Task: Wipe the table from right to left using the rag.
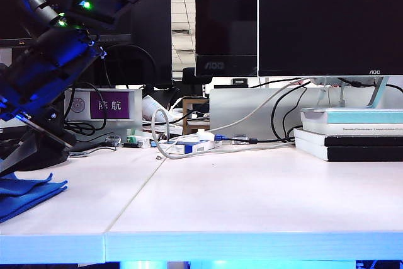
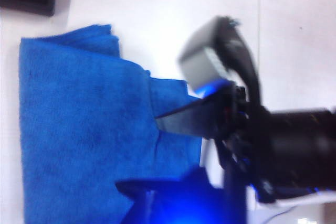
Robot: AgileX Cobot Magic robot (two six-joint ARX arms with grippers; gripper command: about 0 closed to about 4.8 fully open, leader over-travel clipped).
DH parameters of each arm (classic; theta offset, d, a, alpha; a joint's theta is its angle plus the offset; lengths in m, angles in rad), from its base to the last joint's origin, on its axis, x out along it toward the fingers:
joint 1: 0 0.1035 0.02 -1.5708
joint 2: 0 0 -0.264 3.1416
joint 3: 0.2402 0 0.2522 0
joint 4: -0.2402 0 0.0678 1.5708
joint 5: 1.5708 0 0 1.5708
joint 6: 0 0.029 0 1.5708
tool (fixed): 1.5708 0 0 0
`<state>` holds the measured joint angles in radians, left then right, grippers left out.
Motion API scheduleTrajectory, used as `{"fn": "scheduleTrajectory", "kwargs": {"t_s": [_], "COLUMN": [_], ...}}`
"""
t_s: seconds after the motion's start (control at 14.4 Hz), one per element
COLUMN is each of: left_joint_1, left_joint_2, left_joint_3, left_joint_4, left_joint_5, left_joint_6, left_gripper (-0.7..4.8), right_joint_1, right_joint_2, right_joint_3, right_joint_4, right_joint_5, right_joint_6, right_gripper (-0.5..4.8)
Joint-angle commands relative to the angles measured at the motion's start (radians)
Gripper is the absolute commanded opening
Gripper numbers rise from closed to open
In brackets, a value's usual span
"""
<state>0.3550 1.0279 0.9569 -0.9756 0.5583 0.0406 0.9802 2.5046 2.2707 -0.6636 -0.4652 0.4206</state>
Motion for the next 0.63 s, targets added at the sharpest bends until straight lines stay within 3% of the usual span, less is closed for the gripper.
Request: {"fn": "scheduleTrajectory", "kwargs": {"t_s": [0.07,0.21,0.35,0.63], "left_joint_1": [0.053,0.094,0.134,0.138], "left_joint_2": [0.083,0.161,0.273,0.427], "left_joint_3": [-0.038,-0.043,-0.043,-0.043], "left_joint_4": [0.050,0.064,0.111,0.138], "left_joint_5": [0.101,0.124,0.226,0.231], "left_joint_6": [0.012,0.051,0.061,0.105], "left_gripper": [-0.06,-0.05,-0.06,-0.06], "right_joint_1": [0.000,0.002,0.002,0.002], "right_joint_2": [-0.006,-0.006,-0.006,-0.006], "right_joint_3": [0.004,0.004,0.004,0.004], "right_joint_4": [0.001,0.003,0.002,0.003], "right_joint_5": [-0.002,-0.004,-0.003,0.000], "right_joint_6": [-0.006,-0.006,-0.014,-0.027], "right_gripper": [4.79,4.79,4.79,4.79]}}
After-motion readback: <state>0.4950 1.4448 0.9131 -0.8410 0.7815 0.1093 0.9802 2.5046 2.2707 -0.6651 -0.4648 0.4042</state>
